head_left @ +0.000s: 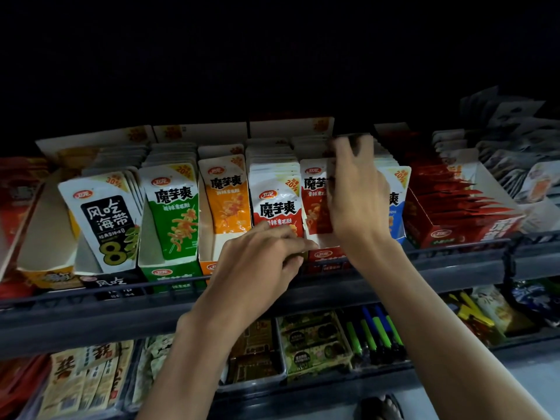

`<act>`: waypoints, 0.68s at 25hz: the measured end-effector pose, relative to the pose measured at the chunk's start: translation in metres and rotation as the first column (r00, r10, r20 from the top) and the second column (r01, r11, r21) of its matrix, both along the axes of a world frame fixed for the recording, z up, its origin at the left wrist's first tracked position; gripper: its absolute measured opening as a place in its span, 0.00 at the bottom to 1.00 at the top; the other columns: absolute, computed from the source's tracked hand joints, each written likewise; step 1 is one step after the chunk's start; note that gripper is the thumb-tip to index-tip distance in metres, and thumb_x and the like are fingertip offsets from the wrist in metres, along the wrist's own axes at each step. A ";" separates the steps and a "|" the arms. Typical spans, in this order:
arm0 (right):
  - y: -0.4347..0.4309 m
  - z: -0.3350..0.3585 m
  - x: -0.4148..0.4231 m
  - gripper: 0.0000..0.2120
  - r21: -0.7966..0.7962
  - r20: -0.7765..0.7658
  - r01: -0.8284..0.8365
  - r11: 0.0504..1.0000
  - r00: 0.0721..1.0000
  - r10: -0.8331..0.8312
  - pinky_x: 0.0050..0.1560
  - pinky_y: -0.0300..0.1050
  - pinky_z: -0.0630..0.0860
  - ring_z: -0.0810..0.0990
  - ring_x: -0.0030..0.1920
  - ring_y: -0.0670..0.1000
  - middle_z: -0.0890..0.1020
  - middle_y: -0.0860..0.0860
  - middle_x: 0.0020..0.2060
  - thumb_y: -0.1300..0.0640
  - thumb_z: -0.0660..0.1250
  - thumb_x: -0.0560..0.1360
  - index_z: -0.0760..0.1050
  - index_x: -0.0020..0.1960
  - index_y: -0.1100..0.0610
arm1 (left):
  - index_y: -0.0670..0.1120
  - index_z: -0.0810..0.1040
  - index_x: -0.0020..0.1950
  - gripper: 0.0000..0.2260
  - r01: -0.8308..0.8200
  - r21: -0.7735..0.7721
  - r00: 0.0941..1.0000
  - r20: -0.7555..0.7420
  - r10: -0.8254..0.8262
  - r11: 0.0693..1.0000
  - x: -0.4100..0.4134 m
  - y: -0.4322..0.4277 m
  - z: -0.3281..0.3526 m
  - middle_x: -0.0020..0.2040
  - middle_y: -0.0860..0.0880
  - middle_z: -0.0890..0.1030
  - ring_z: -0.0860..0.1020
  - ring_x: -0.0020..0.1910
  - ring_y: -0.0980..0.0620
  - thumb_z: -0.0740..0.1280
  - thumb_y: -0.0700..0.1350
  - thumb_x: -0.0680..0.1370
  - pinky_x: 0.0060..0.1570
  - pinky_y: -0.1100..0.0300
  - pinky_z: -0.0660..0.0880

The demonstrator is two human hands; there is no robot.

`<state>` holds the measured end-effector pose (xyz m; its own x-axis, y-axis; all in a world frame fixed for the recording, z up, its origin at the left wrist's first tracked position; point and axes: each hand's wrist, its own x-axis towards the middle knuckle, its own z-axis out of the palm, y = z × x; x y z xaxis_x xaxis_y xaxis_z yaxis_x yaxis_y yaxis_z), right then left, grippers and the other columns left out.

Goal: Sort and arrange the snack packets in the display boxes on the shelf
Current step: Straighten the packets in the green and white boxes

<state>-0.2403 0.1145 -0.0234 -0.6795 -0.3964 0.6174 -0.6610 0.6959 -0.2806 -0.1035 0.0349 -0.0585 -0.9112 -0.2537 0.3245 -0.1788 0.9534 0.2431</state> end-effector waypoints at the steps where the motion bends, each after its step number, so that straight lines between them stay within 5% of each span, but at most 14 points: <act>1: 0.002 0.001 0.002 0.22 -0.028 -0.016 -0.027 0.999 1.000 0.027 0.35 0.48 0.68 0.73 0.36 0.56 0.68 0.57 0.62 0.72 0.69 0.71 0.68 0.61 0.57 | 0.63 0.76 0.64 0.13 0.003 0.005 1.000 -0.005 -0.003 1.000 0.000 0.000 0.000 0.55 0.63 0.77 0.65 0.49 0.63 0.63 0.52 0.80 0.41 0.63 0.63; 4: 0.008 -0.004 0.003 0.14 0.024 -0.040 -0.124 0.992 0.991 0.125 0.36 0.47 0.69 0.74 0.37 0.54 0.71 0.56 0.58 0.69 0.66 0.74 0.70 0.57 0.59 | 0.63 0.76 0.64 0.14 0.007 0.014 1.000 -0.007 -0.007 1.000 0.000 0.000 0.001 0.56 0.63 0.77 0.68 0.52 0.62 0.63 0.52 0.80 0.41 0.63 0.62; 9: 0.006 -0.016 -0.002 0.16 0.383 0.093 -0.147 0.912 0.988 0.120 0.48 0.50 0.77 0.81 0.50 0.58 0.79 0.55 0.51 0.67 0.73 0.70 0.76 0.56 0.57 | 0.64 0.75 0.64 0.14 0.005 0.005 1.000 0.004 -0.005 1.000 0.000 0.001 0.003 0.56 0.63 0.76 0.68 0.53 0.61 0.63 0.52 0.80 0.38 0.64 0.60; 17: 0.001 -0.017 -0.004 0.14 0.504 0.185 -0.158 0.849 0.980 0.073 0.50 0.49 0.76 0.80 0.52 0.57 0.79 0.55 0.51 0.64 0.72 0.72 0.76 0.57 0.56 | 0.63 0.77 0.63 0.13 0.015 0.010 1.000 0.009 -0.015 1.000 0.001 0.001 0.005 0.54 0.63 0.78 0.69 0.50 0.61 0.63 0.51 0.80 0.36 0.65 0.59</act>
<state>-0.2439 0.1153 -0.0408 -0.6777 -0.7088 0.1958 -0.7239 0.6899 -0.0082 -0.1024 0.0355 -0.0537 -0.9181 -0.2426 0.3134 -0.1664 0.9537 0.2505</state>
